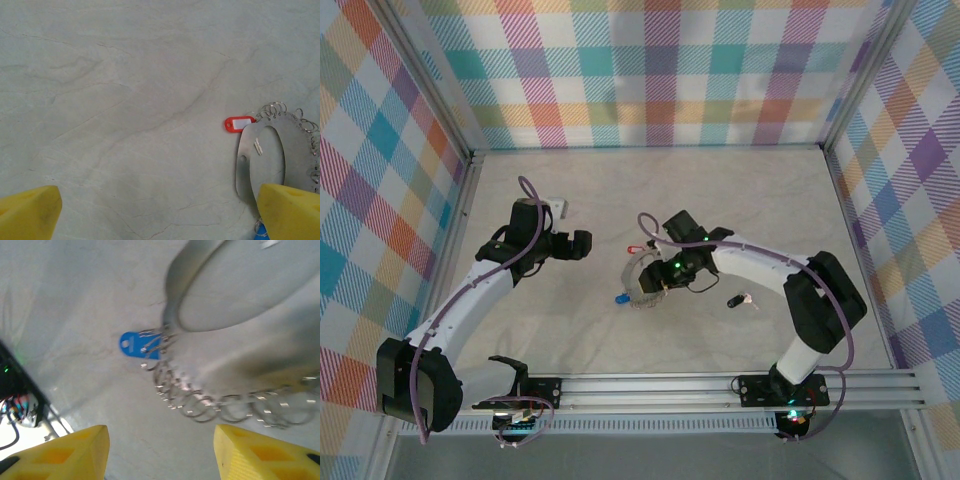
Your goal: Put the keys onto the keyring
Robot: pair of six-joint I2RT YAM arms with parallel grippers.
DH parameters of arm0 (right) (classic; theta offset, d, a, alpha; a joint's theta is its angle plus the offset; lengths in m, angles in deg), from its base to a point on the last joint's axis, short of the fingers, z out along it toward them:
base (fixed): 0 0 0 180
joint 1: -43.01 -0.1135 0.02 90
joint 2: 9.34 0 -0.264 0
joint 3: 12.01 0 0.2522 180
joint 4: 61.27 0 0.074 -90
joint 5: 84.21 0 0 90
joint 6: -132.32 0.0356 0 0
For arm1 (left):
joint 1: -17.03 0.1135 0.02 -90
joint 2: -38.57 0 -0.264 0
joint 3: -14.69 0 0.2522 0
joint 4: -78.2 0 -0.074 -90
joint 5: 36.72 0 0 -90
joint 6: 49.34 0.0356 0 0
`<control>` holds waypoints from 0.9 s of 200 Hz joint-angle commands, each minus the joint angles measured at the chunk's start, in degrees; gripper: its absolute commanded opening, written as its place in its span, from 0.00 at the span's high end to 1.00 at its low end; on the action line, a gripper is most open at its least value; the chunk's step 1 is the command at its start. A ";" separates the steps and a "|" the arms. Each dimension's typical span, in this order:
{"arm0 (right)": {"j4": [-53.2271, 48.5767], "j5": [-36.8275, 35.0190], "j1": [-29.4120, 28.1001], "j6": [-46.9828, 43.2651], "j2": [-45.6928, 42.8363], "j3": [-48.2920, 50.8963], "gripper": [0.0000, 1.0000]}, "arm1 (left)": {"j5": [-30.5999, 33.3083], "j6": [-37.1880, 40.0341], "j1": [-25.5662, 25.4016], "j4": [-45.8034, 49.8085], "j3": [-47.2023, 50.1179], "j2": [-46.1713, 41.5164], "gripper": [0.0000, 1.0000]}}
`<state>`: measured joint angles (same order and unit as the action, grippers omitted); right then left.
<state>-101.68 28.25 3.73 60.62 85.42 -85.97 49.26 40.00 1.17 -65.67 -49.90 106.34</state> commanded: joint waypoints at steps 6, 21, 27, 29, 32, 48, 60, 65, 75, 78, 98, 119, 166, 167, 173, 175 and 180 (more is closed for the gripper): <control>-1.30 -4.40 1.13 -1.71 0.52 1.85 0.43 | -1.35 -0.41 0.39 -1.08 0.20 -0.27 0.00; -0.94 -4.26 1.24 -1.23 1.95 1.39 0.43 | -1.20 -0.39 0.39 -0.72 0.02 -0.15 0.00; -0.42 -3.66 1.23 -0.81 2.54 1.17 0.43 | -1.26 -0.46 0.39 -0.50 -0.16 -0.05 0.00; -0.08 -3.23 1.23 -0.69 2.87 1.15 0.43 | -1.33 -0.45 0.39 -0.47 -0.17 -0.08 0.00; 0.33 -2.74 1.24 -0.50 3.12 1.08 0.43 | -1.35 -0.42 0.39 -0.51 -0.11 -0.09 0.00; 1.98 -2.28 1.20 -0.28 4.53 0.81 0.42 | -1.57 -0.37 0.39 -1.17 0.11 0.00 0.00; 2.13 -2.25 1.17 -0.59 5.78 0.34 0.41 | -1.79 -0.17 0.39 -1.21 -0.08 0.28 0.00; 2.03 -2.30 1.14 -0.48 6.41 -0.01 0.41 | -1.88 -0.18 0.38 -0.91 -0.32 0.43 0.00; 1.83 -1.97 1.06 -0.07 7.62 -0.79 0.41 | -1.93 -0.26 0.39 -0.20 -0.61 0.53 0.00; 1.70 -1.73 0.96 -0.03 7.95 -1.05 0.41 | -1.90 -0.25 0.39 -0.15 -0.61 0.51 0.00; 0.72 -1.19 -0.59 -1.04 8.71 -2.73 0.41 | -1.56 -0.14 0.39 -0.95 0.04 -0.02 0.00; 0.14 0.99 -2.34 -1.18 6.91 -3.19 0.41 | -1.54 0.00 0.38 -0.42 -0.32 0.12 0.00; -2.41 -4.72 -2.31 -4.16 -0.84 -1.59 0.41 | -2.37 0.05 0.37 -0.89 -0.30 0.84 0.00; -2.42 -4.98 -2.30 -4.29 -1.00 -1.54 0.41 | -2.39 0.10 0.38 -0.78 -0.40 0.90 0.00; -2.39 -6.37 -2.08 -4.61 -1.59 -0.90 0.41 | -2.56 -0.05 0.40 -0.43 -0.69 1.04 0.00; -2.38 -6.57 -1.97 -4.69 -1.77 -0.78 0.41 | -2.58 -0.08 0.39 -0.41 -0.75 1.05 0.00; -2.22 -6.95 -1.77 -4.92 -2.09 -0.22 0.41 | -2.74 -0.25 0.31 -0.24 -0.76 1.04 0.00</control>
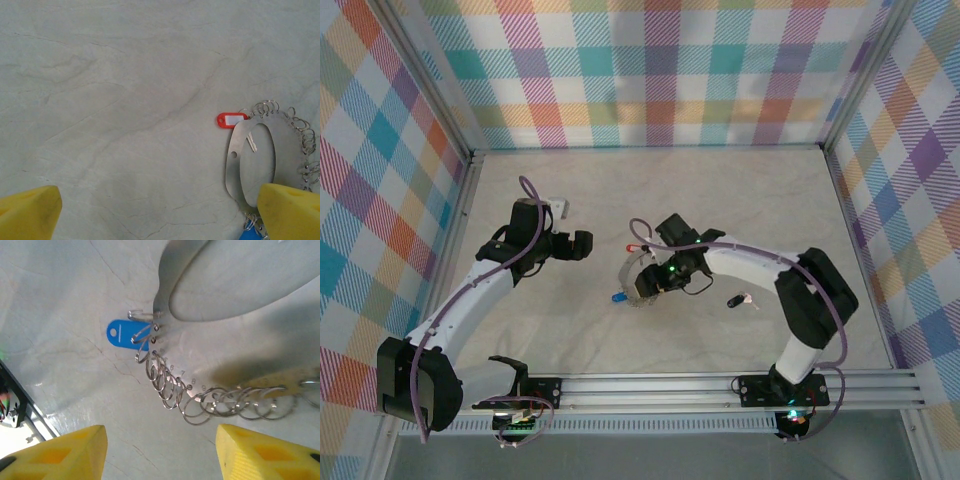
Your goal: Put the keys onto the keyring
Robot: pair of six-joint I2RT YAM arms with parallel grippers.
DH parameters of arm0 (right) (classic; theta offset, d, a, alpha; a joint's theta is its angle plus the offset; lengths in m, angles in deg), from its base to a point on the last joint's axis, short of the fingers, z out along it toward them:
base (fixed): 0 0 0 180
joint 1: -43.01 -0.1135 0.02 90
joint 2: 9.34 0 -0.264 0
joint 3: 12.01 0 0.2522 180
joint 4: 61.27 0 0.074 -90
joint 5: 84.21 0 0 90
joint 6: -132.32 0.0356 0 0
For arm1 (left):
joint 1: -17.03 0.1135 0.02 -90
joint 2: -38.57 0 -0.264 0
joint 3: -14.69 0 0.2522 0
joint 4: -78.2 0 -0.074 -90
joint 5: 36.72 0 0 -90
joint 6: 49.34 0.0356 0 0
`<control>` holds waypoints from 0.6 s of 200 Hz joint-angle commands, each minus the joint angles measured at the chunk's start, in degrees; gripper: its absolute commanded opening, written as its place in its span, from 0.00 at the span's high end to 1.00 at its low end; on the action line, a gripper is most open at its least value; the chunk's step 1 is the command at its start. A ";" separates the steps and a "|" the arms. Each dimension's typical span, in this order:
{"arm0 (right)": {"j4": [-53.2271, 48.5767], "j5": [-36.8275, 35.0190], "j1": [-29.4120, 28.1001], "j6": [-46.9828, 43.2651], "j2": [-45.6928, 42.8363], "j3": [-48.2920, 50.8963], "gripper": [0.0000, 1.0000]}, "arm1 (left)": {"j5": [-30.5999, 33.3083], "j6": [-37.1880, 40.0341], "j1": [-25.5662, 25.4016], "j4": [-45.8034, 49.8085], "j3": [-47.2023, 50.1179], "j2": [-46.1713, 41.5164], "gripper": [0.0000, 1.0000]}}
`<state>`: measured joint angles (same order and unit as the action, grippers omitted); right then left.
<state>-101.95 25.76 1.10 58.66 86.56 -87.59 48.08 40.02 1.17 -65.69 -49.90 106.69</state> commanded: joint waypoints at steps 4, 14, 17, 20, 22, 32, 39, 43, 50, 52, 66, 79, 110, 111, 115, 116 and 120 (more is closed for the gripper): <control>-1.77 -4.69 0.94 -3.20 -3.44 1.81 0.42 | -1.65 -0.35 0.30 -0.37 -0.65 0.62 0.00; -1.61 -6.06 1.00 -4.10 -3.66 2.75 0.46 | -1.93 -0.32 0.30 -0.97 -0.36 0.33 0.00; -1.60 -6.49 1.00 -4.32 -3.69 3.09 0.48 | -1.96 -0.30 0.33 -1.18 -0.25 0.26 0.00; -1.61 -7.01 0.96 -4.56 -3.66 3.35 0.49 | -2.08 -0.32 0.37 -1.25 -0.24 0.16 0.00; -1.62 -7.39 0.96 -4.74 -3.62 3.50 0.50 | -2.10 -0.19 0.32 -1.25 -0.24 0.13 0.00; -1.82 -9.33 0.95 -5.38 -3.27 4.13 0.59 | -2.17 -0.16 0.33 -1.16 -0.24 0.00 0.00; -1.76 -10.49 0.98 -5.65 -3.03 4.49 0.64 | -2.10 -0.19 0.38 -0.87 -0.41 -0.05 0.00; -1.63 -10.90 1.00 -5.69 -2.81 4.64 0.65 | -2.10 -0.20 0.31 -0.74 -0.47 -0.19 0.00; -1.43 -11.40 0.95 -5.77 -2.45 4.65 0.65 | -2.01 -0.19 0.30 -0.69 -0.37 -0.44 0.00; -1.35 -11.50 0.95 -5.76 -2.38 4.62 0.66 | -1.99 -0.25 0.30 -0.76 -0.27 -0.51 0.00; -1.00 -11.61 0.96 -5.75 -1.46 4.14 0.66 | -2.05 -0.24 0.30 -1.79 0.20 -0.97 0.00; -0.91 -11.98 0.58 -5.38 -0.61 3.45 0.69 | -2.36 -0.10 0.30 -1.76 0.14 -0.80 0.00; -1.29 -13.85 -1.51 -5.96 2.26 0.89 0.72 | -2.24 -0.32 0.30 -1.09 -0.25 -1.05 0.00; -1.25 -13.88 -1.55 -5.97 2.36 0.82 0.72 | -2.26 -0.32 0.30 -1.17 -0.20 -1.10 0.00; -1.11 -14.04 -1.74 -5.96 2.75 0.62 0.72 | -2.27 -0.31 0.30 -1.45 -0.11 -1.14 0.00; -1.07 -14.10 -1.84 -5.96 2.87 0.59 0.72 | -2.28 -0.27 0.30 -1.49 -0.04 -1.19 0.00; -1.04 -14.58 -2.03 -5.97 3.31 0.37 0.72 | -2.31 -0.16 0.30 -1.51 -0.03 -1.30 0.00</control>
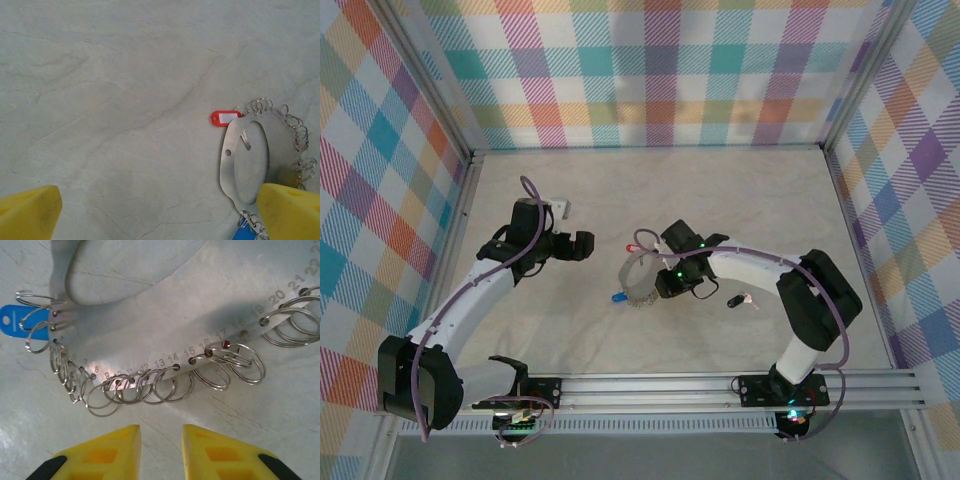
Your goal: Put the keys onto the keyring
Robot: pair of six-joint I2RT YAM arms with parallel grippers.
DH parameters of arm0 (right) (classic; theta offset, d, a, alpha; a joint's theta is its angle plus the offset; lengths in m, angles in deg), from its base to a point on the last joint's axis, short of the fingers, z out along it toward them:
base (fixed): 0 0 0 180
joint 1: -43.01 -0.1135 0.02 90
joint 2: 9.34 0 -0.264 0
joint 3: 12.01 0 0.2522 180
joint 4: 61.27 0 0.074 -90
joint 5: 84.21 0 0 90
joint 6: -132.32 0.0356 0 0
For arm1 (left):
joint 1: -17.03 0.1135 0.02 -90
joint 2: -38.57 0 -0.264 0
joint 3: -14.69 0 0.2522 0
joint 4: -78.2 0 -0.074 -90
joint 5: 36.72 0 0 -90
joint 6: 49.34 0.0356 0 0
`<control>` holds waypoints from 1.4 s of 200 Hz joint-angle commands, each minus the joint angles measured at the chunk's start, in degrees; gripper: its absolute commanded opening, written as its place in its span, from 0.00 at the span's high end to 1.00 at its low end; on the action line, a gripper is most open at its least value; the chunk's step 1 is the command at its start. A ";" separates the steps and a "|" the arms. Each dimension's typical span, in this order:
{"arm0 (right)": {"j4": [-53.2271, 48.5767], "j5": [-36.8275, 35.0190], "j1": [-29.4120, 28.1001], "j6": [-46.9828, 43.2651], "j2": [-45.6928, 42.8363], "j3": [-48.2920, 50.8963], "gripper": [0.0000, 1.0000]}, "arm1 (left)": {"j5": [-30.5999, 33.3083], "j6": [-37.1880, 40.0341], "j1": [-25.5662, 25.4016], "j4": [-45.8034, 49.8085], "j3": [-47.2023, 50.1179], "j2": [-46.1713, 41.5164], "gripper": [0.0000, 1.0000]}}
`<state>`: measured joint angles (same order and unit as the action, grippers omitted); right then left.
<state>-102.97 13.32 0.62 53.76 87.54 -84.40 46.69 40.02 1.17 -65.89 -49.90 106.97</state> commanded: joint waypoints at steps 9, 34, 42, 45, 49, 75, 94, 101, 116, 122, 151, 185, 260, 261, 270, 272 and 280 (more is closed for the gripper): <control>0.09 -3.28 -2.25 -1.18 3.33 -3.21 0.72 | -0.82 -0.06 0.30 -1.16 -0.09 -1.51 0.00; -0.64 -7.94 -3.46 -0.24 5.45 -4.84 0.69 | -0.46 -0.19 0.30 -0.65 -0.33 -1.80 0.00; -0.79 -9.11 -3.57 -0.02 5.86 -5.15 0.67 | -0.53 -0.18 0.30 -0.99 -0.06 -1.88 0.00; -0.75 -9.30 -3.65 -0.02 6.02 -5.24 0.66 | -0.53 -0.14 0.29 -1.17 0.02 -1.87 0.00; -0.68 -9.45 -3.66 -0.07 6.16 -5.26 0.66 | -0.53 -0.05 0.30 -1.23 0.02 -1.87 0.00; -1.13 -10.56 -3.77 0.35 7.02 -5.83 0.66 | -0.53 0.03 0.30 -0.45 -0.32 -1.36 0.00; -1.74 -13.11 -4.01 0.33 7.06 -5.88 0.66 | -0.70 0.15 0.30 -0.93 -0.24 -1.42 0.00; -1.85 -13.80 -4.01 0.42 6.91 -5.77 0.66 | -0.70 0.16 0.30 -0.89 -0.23 -1.29 0.00; -1.72 -14.87 -4.18 0.60 6.27 -5.45 0.67 | -0.68 0.27 0.30 -0.62 -0.30 -1.30 0.00; -1.59 -14.90 -4.17 0.66 6.08 -5.33 0.68 | -0.68 0.21 0.30 -0.65 -0.27 -1.27 0.00; -1.46 -15.39 -4.19 0.86 5.38 -5.27 0.69 | -1.03 0.43 0.30 -0.68 -0.28 -0.99 0.00; -1.94 -15.65 -4.23 0.79 4.94 -5.61 0.70 | -1.23 0.64 0.30 -0.47 -0.32 -0.98 0.00; -2.45 -13.28 -3.84 -0.58 2.19 -5.86 0.61 | -1.41 0.71 0.23 -0.36 -0.30 -1.26 0.00; -2.41 -13.26 -3.84 -0.61 2.14 -5.87 0.61 | -1.41 0.68 0.22 -0.40 -0.27 -1.26 0.00; -2.24 -13.12 -3.75 -0.63 1.16 -5.81 0.61 | -1.37 0.68 0.30 -0.36 -0.24 -1.39 0.00; -2.10 -13.08 -3.73 -0.63 0.95 -5.80 0.61 | -1.38 0.65 0.26 -0.36 -0.30 -1.40 0.00; -1.82 -12.91 -3.55 -0.78 0.04 -5.63 0.61 | -1.41 0.70 0.24 -0.36 -0.31 -1.34 0.00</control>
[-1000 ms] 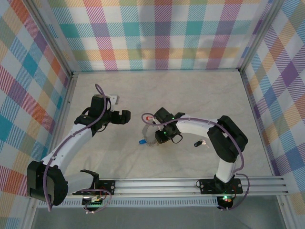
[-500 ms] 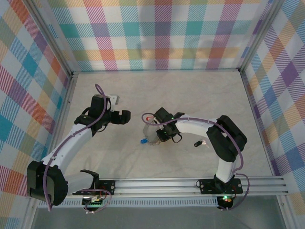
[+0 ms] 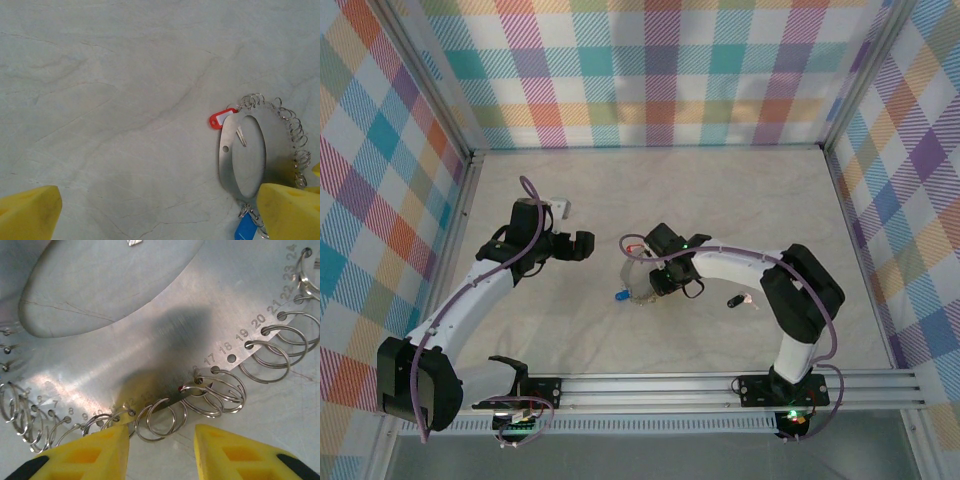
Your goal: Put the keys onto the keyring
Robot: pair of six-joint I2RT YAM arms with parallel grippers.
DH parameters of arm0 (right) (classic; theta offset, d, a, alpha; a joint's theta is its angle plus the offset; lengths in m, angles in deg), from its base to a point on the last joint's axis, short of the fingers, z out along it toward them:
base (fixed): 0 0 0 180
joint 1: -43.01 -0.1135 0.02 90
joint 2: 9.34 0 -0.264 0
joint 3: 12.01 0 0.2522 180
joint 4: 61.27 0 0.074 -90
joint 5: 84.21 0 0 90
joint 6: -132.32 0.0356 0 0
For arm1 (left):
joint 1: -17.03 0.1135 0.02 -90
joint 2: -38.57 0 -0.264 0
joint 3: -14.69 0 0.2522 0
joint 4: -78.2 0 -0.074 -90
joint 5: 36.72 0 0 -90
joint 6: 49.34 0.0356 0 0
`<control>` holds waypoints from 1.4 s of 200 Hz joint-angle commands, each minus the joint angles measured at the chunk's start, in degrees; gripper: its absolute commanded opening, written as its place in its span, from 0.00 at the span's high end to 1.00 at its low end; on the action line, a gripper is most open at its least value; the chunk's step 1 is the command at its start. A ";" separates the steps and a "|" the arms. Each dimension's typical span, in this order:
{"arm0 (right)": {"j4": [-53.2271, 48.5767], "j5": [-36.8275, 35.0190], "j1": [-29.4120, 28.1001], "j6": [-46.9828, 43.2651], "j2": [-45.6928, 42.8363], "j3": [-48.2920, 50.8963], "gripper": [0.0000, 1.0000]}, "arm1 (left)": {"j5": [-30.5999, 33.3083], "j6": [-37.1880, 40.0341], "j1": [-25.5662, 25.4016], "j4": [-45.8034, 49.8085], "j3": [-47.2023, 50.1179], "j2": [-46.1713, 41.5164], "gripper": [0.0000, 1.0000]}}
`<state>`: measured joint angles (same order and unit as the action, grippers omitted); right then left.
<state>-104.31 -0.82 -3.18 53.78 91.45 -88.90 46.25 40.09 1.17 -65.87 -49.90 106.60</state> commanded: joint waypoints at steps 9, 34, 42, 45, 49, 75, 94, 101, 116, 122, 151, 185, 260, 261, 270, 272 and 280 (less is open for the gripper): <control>-0.40 1.48 0.59 -1.20 -4.28 -1.03 0.62 | -0.99 0.60 0.29 -0.54 -0.32 -1.09 0.00; -0.96 3.40 2.02 -3.12 -2.92 -1.10 0.67 | -0.99 0.62 0.27 -0.54 -0.36 -1.11 0.00; -0.98 3.97 2.16 -4.05 -2.17 -1.11 0.69 | -1.05 0.60 0.22 -0.40 -0.38 -1.20 0.00; -1.06 4.19 2.16 -4.34 -1.79 -1.18 0.70 | -1.06 0.58 0.20 -0.45 -0.41 -1.28 0.00; -1.25 4.53 2.18 -4.62 -1.46 -1.34 0.71 | -1.01 0.69 0.21 -0.35 -0.35 -1.30 0.00; -1.92 6.19 2.18 -5.04 -0.02 -2.16 0.73 | -0.52 0.86 0.21 -0.21 -0.23 -2.00 0.00; -2.21 6.91 2.22 -5.28 0.93 -2.75 0.75 | -0.27 0.97 0.21 -0.35 -0.12 -2.24 0.00; -2.48 7.32 2.16 -5.46 1.32 -3.11 0.76 | -0.26 0.97 0.22 -0.29 -0.15 -2.27 0.00; -3.07 7.75 2.16 -5.71 2.21 -3.79 0.77 | -0.35 1.07 0.21 -0.24 -0.19 -2.11 0.00; -3.25 7.82 2.16 -5.73 2.52 -3.97 0.77 | -0.39 1.09 0.21 -0.17 -0.24 -2.11 0.00; -3.85 8.05 2.43 -5.59 3.96 -4.93 0.81 | -0.28 1.11 0.21 -0.19 -0.14 -2.33 0.00; -4.26 7.62 2.55 -4.89 4.76 -5.18 0.82 | -0.43 1.15 0.21 0.06 -0.25 -2.30 0.00; -4.34 7.58 2.60 -3.34 5.21 -4.39 0.79 | -0.48 1.28 0.12 0.15 -0.32 -2.62 0.00; -4.32 7.53 2.60 -3.32 5.20 -4.38 0.79 | -0.46 1.28 0.12 0.19 -0.32 -2.67 0.00; -4.23 7.74 2.60 -3.18 5.36 -4.28 0.79 | -0.44 1.27 0.12 0.15 -0.31 -2.64 0.00; -4.28 7.75 2.60 -3.18 5.40 -4.28 0.79 | -0.44 1.21 0.08 0.15 -0.25 -2.71 0.00; -4.28 7.84 2.60 -3.20 5.44 -4.28 0.79 | -0.44 1.23 0.12 0.15 -0.26 -2.76 0.00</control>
<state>-107.65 6.11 -0.82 49.41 95.89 -92.73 46.29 40.48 1.17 -65.67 -49.90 105.44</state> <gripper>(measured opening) 0.209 0.999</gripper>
